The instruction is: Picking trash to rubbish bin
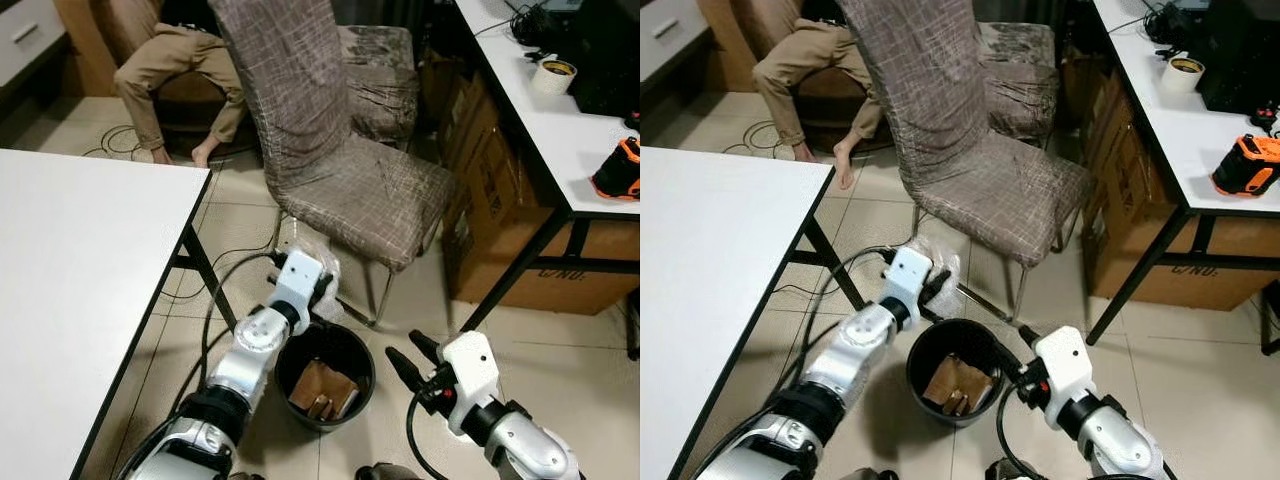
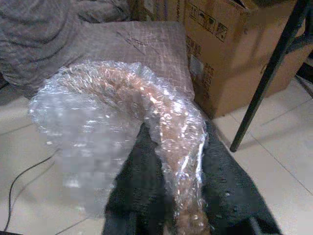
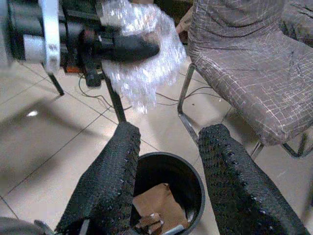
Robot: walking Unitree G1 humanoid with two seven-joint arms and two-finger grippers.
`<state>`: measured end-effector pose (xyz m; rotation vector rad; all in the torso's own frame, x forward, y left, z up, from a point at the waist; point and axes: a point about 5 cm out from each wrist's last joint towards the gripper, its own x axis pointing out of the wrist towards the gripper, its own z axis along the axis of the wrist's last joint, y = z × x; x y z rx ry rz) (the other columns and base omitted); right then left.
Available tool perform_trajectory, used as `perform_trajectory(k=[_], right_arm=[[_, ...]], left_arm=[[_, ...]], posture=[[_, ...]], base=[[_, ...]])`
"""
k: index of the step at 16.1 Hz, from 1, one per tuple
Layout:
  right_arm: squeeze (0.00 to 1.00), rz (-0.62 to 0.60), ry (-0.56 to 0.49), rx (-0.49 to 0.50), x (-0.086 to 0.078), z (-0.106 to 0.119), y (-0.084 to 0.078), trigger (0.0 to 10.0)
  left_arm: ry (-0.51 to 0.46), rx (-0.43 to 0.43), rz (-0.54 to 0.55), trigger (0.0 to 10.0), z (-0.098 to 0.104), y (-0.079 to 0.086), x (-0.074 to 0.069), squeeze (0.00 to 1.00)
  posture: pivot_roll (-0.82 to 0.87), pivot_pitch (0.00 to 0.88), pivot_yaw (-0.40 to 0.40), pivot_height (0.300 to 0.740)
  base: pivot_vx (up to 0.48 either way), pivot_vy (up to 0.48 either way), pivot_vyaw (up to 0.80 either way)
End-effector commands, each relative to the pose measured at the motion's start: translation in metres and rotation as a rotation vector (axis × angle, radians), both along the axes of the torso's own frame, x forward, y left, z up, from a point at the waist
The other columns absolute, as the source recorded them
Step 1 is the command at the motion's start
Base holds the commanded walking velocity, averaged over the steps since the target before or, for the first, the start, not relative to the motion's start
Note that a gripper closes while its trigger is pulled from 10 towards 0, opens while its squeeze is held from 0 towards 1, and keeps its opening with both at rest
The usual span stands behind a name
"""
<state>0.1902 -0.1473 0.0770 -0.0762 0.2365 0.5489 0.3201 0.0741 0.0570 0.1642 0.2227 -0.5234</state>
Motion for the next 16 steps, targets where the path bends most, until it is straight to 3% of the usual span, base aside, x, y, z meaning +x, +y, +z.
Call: perform_trajectory(k=[1,7,16], right_arm=[[0.00,-0.008,0.011,0.010,-0.0022,0.0025,0.0020,10.0],[0.00,-0.003,0.039,-0.007,-0.0004,0.0067,0.0069,10.0],[0.00,-0.014,0.054,-0.012,0.0012,0.0075,0.0061,10.0]], left_arm=[[-0.027,-0.004,0.003,10.0,0.0043,-0.0004,0.0038,1.00],[-0.021,-0.078,-0.015,10.0,0.0040,-0.0057,0.0063,1.00],[-0.003,-0.090,-0.047,10.0,-0.0020,-0.0084,0.0024,1.00]], posture=[[-0.30,0.121,0.035,0.740],[-0.29,0.124,0.024,0.740],[-0.29,0.128,0.024,0.740]], base=[[0.000,0.000,0.00],[0.000,0.000,0.00],[0.000,0.000,0.00]])
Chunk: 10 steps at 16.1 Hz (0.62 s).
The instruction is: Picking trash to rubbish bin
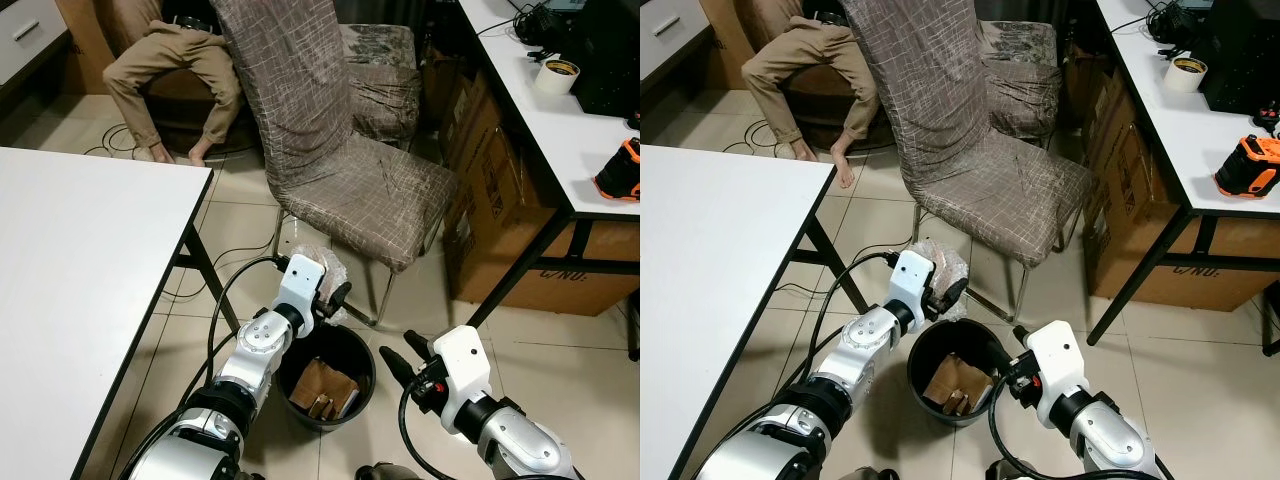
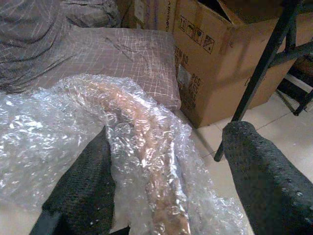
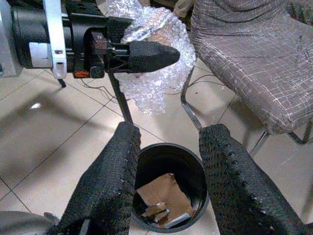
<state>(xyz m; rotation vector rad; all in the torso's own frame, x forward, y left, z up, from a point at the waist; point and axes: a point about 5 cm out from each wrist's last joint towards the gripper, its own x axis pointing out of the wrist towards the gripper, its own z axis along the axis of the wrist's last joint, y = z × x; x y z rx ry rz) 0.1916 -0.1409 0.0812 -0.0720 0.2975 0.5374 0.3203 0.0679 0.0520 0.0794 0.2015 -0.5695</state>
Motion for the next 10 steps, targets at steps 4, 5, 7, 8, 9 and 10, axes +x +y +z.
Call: perform_trajectory(k=[4,5,7,8,9,10], right_arm=[[0.00,-0.004,-0.006,-0.001,0.000,0.003,0.000,10.0],[0.00,-0.019,-0.017,-0.012,0.001,0.003,-0.001,10.0],[0.00,-0.036,-0.034,-0.029,0.003,0.004,-0.003,10.0],[0.00,-0.045,-0.048,-0.058,0.004,0.003,-0.005,10.0],[0.00,-0.049,-0.056,-0.076,0.005,0.003,-0.005,10.0],[0.00,-0.051,-0.061,-0.088,0.005,0.003,-0.006,10.0]], left_arm=[[-0.047,0.020,-0.015,10.0,0.005,-0.001,0.003,1.00],[-0.092,0.046,-0.016,10.0,0.008,0.001,0.003,1.00],[-0.112,0.056,-0.021,10.0,0.009,0.001,0.003,1.00],[-0.146,0.062,-0.034,10.0,0.012,0.001,0.003,1.00],[-0.166,0.062,-0.043,10.0,0.013,0.001,0.003,1.00],[-0.179,0.062,-0.048,10.0,0.014,0.001,0.003,1.00]], posture=[[-0.29,0.127,0.023,0.740],[-0.29,0.124,0.024,0.740],[-0.29,0.124,0.024,0.740],[-0.29,0.123,0.027,0.740],[-0.29,0.123,0.027,0.740],[-0.29,0.123,0.027,0.740]], base=[[0.000,0.000,0.00],[0.000,0.000,0.00],[0.000,0.000,0.00],[0.000,0.000,0.00],[0.000,0.000,0.00],[0.000,0.000,0.00]])
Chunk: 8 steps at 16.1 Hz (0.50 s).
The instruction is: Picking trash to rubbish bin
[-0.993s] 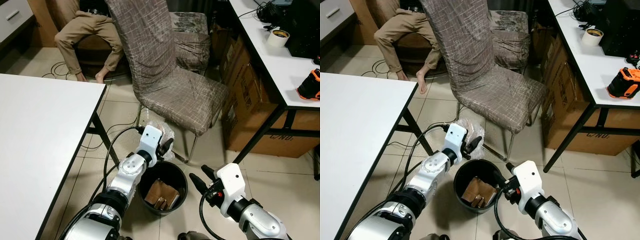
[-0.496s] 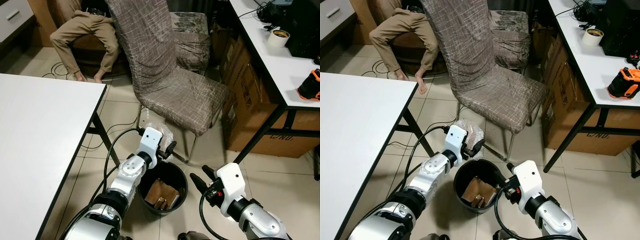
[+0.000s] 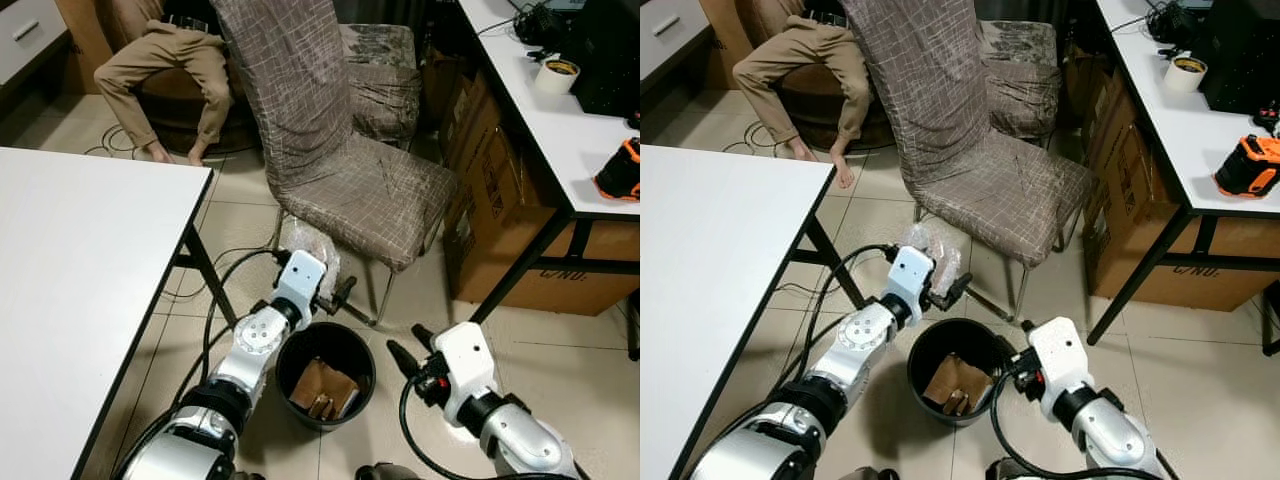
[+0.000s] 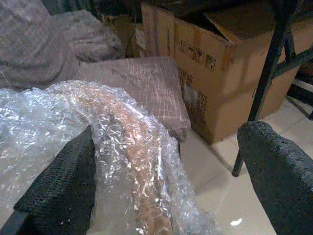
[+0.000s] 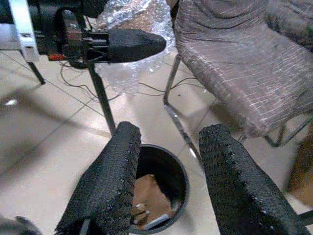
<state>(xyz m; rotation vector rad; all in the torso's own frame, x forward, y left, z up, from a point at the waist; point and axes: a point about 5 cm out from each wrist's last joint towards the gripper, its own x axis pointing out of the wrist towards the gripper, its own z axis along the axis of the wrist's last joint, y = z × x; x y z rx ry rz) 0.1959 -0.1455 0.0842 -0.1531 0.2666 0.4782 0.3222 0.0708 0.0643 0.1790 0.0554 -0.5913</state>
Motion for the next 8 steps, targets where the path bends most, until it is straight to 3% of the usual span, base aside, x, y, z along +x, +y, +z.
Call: perform_trajectory(k=[1,5,7,8], right_arm=[[0.00,-0.015,-0.015,-0.034,0.0018,-0.0013,-0.0023,10.0],[0.00,-0.040,-0.038,-0.043,0.0044,-0.0002,-0.0037,10.0],[0.00,-0.060,-0.064,-0.048,0.0071,0.0010,-0.0030,10.0],[0.00,-0.070,-0.079,-0.043,0.0086,0.0024,-0.0027,10.0]], left_arm=[[-0.044,0.016,-0.037,10.0,0.0037,-0.0032,-0.0011,1.00],[-0.059,0.049,-0.068,10.0,0.0016,-0.0023,-0.0039,1.00],[-0.065,0.138,-0.052,10.0,-0.0039,0.0042,-0.0037,1.00],[-0.075,0.163,-0.059,10.0,-0.0042,0.0050,-0.0038,0.54]], posture=[[-0.29,0.122,0.028,0.740],[-0.29,0.122,0.028,0.740],[-0.28,0.120,0.032,0.740],[-0.28,0.120,0.032,0.740]], base=[[0.000,0.000,0.00],[0.000,0.000,0.00],[0.000,0.000,0.00],[0.000,0.000,0.00]])
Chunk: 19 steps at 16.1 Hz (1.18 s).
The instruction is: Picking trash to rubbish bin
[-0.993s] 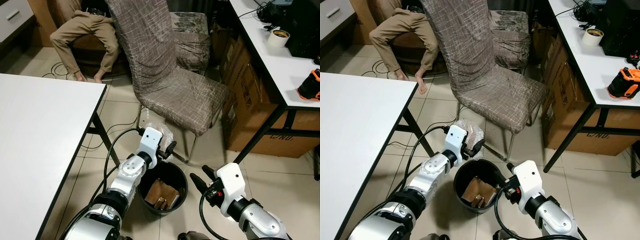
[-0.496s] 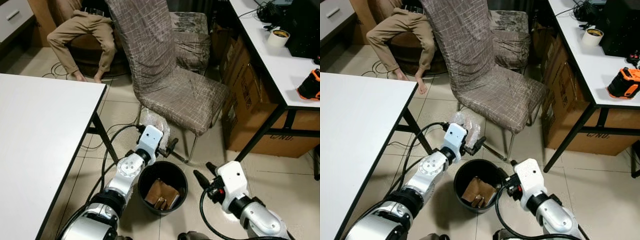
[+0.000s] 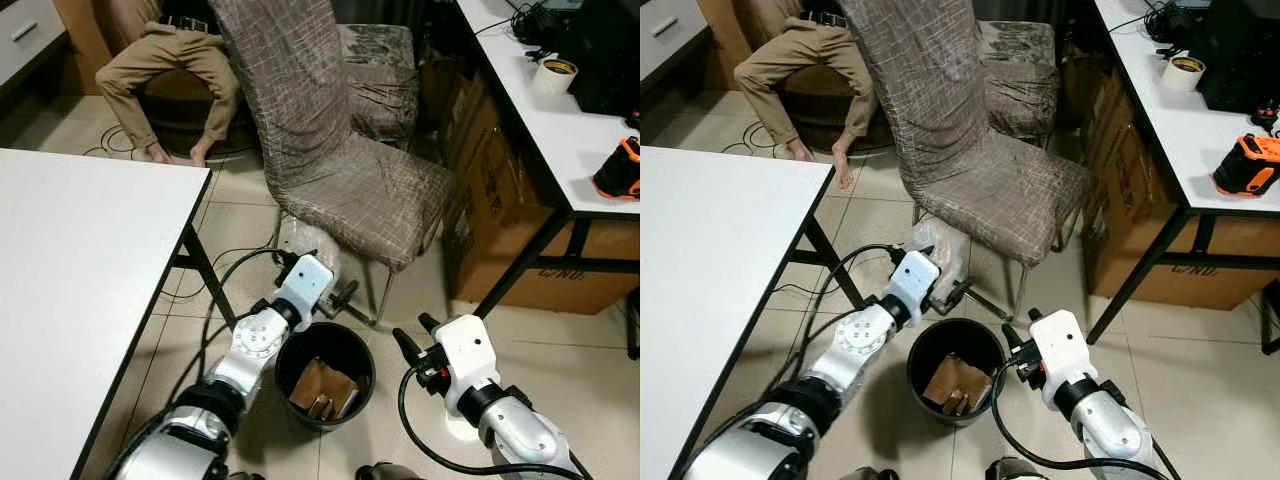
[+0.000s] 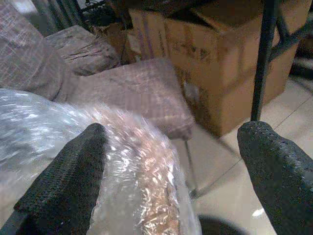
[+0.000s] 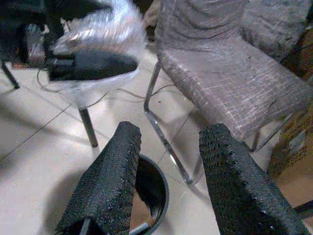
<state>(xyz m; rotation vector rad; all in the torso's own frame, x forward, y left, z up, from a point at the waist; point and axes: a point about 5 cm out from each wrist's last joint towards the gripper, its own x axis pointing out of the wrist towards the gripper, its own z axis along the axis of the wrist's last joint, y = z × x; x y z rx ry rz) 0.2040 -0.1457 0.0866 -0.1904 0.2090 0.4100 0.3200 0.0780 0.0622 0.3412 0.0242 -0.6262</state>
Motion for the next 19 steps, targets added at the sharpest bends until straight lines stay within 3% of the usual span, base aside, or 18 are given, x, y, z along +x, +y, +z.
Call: perform_trajectory(k=[1,2,5,8,11,14,16,19], right_arm=[[0.00,-0.019,-0.017,-0.009,0.002,0.001,-0.003,10.0],[0.00,-0.030,-0.025,0.001,0.003,0.002,-0.003,10.0],[0.00,-0.035,-0.043,0.000,0.012,0.002,-0.001,10.0],[0.00,-0.030,-0.048,0.001,0.011,0.002,0.000,10.0],[0.00,-0.033,-0.043,-0.002,0.011,0.000,-0.001,10.0],[0.00,-0.046,-0.036,0.001,0.011,-0.002,-0.001,10.0],[0.00,-0.047,-0.036,-0.001,0.011,-0.003,0.000,10.0],[0.00,-0.010,-0.044,-0.032,0.012,-0.007,0.007,10.0]], left_arm=[[-0.007,0.029,-0.016,10.0,-0.002,-0.002,-0.002,0.54],[-0.012,0.041,-0.021,10.0,-0.002,-0.002,-0.002,0.00],[0.007,0.069,-0.011,10.0,-0.009,0.001,-0.004,0.00],[0.034,-0.004,-0.003,10.0,-0.007,-0.004,-0.005,0.00],[0.120,-0.134,0.032,10.0,-0.009,-0.012,-0.004,0.00],[0.313,-0.341,0.091,10.0,-0.014,-0.017,-0.003,0.00],[0.357,-0.384,0.129,10.0,-0.015,-0.016,0.000,0.00],[0.469,-0.552,0.218,10.0,-0.011,-0.014,0.008,0.00]], posture=[[-0.28,0.120,0.032,0.740],[-0.28,0.120,0.032,0.740],[-0.28,0.120,0.032,0.740],[-0.27,0.122,0.028,0.740],[-0.27,0.123,0.032,0.740],[-0.26,0.125,0.038,0.740],[-0.26,0.125,0.043,0.740],[-0.25,0.130,0.047,0.740]], base=[[0.000,0.000,0.00],[0.000,0.000,0.00],[0.000,0.000,0.00],[0.000,0.000,0.00],[0.000,0.000,0.00],[0.000,0.000,0.00],[0.000,0.000,0.00],[0.000,0.000,0.00]])
